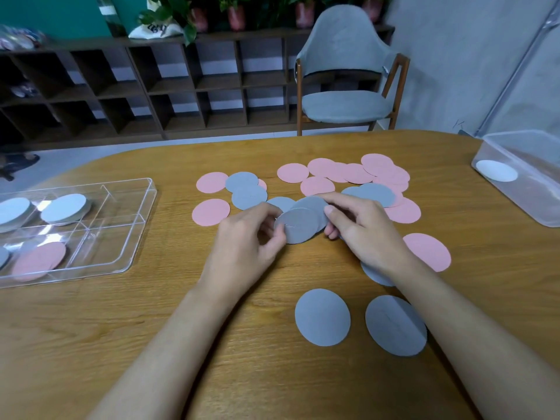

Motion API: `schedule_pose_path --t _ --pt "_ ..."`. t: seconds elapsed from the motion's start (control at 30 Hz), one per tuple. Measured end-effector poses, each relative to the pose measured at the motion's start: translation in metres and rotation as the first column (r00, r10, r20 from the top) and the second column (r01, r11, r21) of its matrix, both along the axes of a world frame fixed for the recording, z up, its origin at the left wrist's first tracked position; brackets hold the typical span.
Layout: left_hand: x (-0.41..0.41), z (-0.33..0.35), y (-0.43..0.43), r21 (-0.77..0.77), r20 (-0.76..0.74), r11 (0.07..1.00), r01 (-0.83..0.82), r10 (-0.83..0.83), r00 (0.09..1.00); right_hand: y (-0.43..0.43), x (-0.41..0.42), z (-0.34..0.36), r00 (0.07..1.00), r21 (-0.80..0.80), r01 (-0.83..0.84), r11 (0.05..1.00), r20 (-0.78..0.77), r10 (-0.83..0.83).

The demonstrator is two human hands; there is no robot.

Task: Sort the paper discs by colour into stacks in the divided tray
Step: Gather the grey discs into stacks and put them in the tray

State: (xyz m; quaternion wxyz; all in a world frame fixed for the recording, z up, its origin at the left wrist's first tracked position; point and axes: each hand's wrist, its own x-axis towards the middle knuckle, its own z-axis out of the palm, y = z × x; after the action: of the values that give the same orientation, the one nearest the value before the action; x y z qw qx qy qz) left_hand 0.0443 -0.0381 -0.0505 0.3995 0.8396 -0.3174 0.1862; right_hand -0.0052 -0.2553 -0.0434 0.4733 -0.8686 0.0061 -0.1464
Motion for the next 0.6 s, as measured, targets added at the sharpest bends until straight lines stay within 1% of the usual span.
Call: schedule_pose_path --t 0.1,0.17,0.23,0.33,0.37,0.4,0.43,0.5,0.53,0.6 --pt "-0.002 -0.002 -0.005 -0.1 -0.17 0.992 -0.074 0.056 0.984 0.004 -0.002 0.002 0.998 -0.027 -0.061 0.998 -0.034 0.06" --pt "-0.001 -0.003 -0.006 -0.129 -0.235 0.987 -0.093 0.061 0.97 0.005 -0.004 0.001 0.995 -0.068 -0.093 0.993 -0.031 0.091" --pt "-0.003 -0.002 -0.006 -0.145 -0.254 0.985 -0.095 0.056 0.966 0.006 -0.005 0.001 0.995 -0.151 -0.101 0.983 -0.009 0.1" --pt "-0.007 0.003 -0.007 -0.12 -0.213 0.99 -0.075 0.048 0.976 0.003 -0.003 0.002 0.996 -0.214 -0.073 0.974 0.029 0.081" --pt "-0.009 0.005 -0.007 -0.096 -0.216 0.995 -0.023 0.002 0.976 0.001 -0.002 0.002 0.997 -0.212 -0.054 0.976 0.038 0.064" --pt "-0.011 0.007 -0.007 -0.062 -0.248 0.996 0.064 -0.078 0.966 -0.001 -0.001 0.001 0.998 -0.195 -0.036 0.98 0.044 0.045" --pt "-0.014 0.009 -0.007 -0.016 -0.305 0.984 0.177 -0.173 0.937 -0.004 0.0 0.0 0.998 -0.171 -0.02 0.985 0.049 0.029" --pt "-0.018 0.01 -0.006 0.099 -0.411 0.92 0.38 -0.31 0.857 -0.007 0.002 -0.003 0.999 -0.149 0.002 0.989 0.049 0.005" --pt "-0.02 0.009 -0.005 0.156 -0.431 0.886 0.437 -0.337 0.837 -0.008 0.003 -0.004 0.999 -0.147 0.003 0.989 0.046 0.004" --pt "-0.02 0.009 -0.005 0.219 -0.441 0.852 0.476 -0.349 0.827 -0.009 0.003 -0.005 0.999 -0.135 0.0 0.991 0.042 0.005"
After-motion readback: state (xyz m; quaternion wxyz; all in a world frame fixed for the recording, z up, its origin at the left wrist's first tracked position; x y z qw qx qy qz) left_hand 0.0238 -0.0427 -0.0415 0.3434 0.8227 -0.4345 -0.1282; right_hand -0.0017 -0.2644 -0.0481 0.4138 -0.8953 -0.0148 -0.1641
